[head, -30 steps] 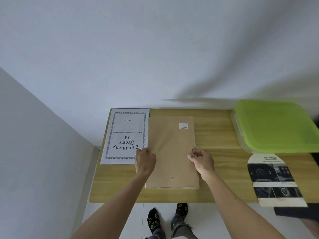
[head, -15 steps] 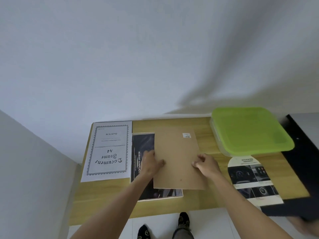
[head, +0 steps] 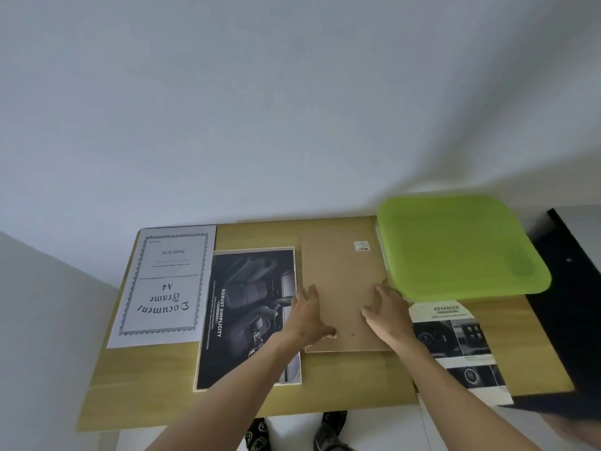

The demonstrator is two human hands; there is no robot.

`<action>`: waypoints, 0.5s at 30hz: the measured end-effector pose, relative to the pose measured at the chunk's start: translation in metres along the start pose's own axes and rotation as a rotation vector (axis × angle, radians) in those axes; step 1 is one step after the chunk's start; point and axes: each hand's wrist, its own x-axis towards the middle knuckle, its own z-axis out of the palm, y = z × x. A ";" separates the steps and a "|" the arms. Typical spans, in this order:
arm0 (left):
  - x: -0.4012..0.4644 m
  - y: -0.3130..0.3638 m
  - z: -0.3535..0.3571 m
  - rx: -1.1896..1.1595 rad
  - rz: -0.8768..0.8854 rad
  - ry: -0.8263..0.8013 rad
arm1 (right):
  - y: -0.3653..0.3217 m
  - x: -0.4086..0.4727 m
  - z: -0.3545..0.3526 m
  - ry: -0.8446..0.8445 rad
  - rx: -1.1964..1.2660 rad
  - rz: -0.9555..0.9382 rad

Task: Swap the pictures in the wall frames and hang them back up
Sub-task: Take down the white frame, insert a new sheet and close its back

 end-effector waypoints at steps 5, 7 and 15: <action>0.008 0.016 0.015 0.050 -0.061 -0.014 | 0.009 0.015 0.005 0.044 -0.153 -0.081; 0.011 0.020 0.020 0.069 -0.079 -0.023 | 0.011 0.018 0.008 0.046 -0.190 -0.079; 0.011 0.032 0.032 0.155 -0.153 -0.015 | 0.021 0.022 0.020 0.085 -0.275 -0.135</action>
